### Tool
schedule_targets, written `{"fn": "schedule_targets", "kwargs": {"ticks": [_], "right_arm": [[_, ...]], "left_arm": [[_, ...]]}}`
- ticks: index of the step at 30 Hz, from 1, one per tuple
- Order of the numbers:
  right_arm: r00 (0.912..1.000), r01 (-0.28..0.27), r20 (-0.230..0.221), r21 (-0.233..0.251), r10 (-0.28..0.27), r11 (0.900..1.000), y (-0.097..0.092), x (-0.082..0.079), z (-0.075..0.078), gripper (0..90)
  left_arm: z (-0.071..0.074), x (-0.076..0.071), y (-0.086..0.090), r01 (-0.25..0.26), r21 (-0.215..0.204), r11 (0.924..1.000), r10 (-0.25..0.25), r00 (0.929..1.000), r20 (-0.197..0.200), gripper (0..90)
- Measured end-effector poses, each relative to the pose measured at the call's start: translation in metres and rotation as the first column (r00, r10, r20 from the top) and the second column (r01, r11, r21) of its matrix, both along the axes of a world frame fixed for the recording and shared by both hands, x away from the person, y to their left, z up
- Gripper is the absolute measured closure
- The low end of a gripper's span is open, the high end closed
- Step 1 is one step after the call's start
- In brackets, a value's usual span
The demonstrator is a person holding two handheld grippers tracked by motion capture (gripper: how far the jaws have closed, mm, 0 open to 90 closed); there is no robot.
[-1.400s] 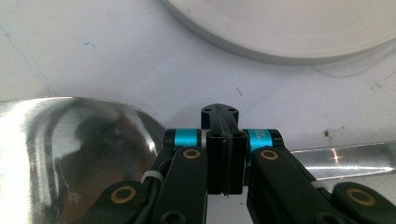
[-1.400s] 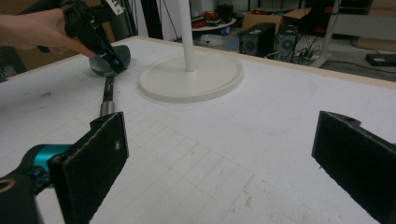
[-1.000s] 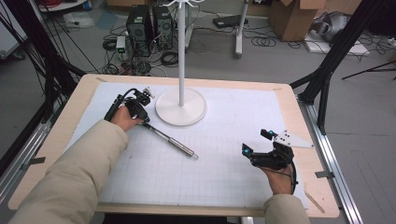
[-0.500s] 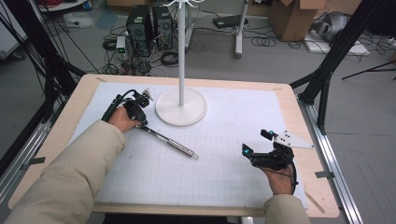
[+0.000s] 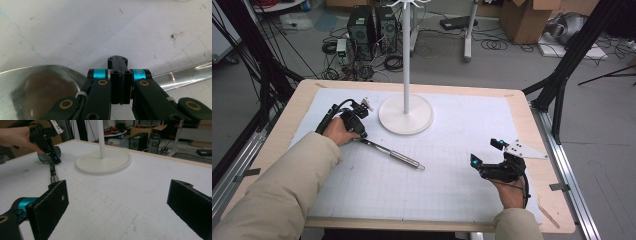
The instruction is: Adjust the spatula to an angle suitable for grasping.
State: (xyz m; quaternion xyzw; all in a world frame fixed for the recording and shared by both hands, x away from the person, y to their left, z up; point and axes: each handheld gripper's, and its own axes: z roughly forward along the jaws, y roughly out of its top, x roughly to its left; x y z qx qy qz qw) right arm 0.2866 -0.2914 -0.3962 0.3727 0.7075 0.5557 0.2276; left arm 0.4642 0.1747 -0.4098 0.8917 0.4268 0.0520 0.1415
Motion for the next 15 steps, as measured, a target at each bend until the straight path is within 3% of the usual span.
{"fn": "schedule_targets", "kwargs": {"ticks": [3, 10, 15], "right_arm": [[1.0, 0.0, 0.002, 0.001, 0.0, 1.0, 0.0, 0.0001, 0.0001, 2.8], [1.0, 0.0, 0.0, 0.005, 0.0, 1.0, -0.0003, -0.0007, 0.0005, 2.8], [1.0, -0.002, -0.001, 0.007, 0.002, 1.0, 0.0002, -0.0011, 0.0007, 2.8]], "left_arm": [[0.0016, -0.0009, 0.0015, 0.016, 0.02, 0.9997, -0.016, 0.9998, -0.012, 89.5], [0.004, -0.0073, 0.0059, 0.016, 0.012, 0.9998, -0.016, 0.9998, -0.015, 89.5], [0.0045, -0.0102, 0.0082, 0.027, 0.027, 0.9993, -0.026, 0.9994, -0.023, 89.5]]}}
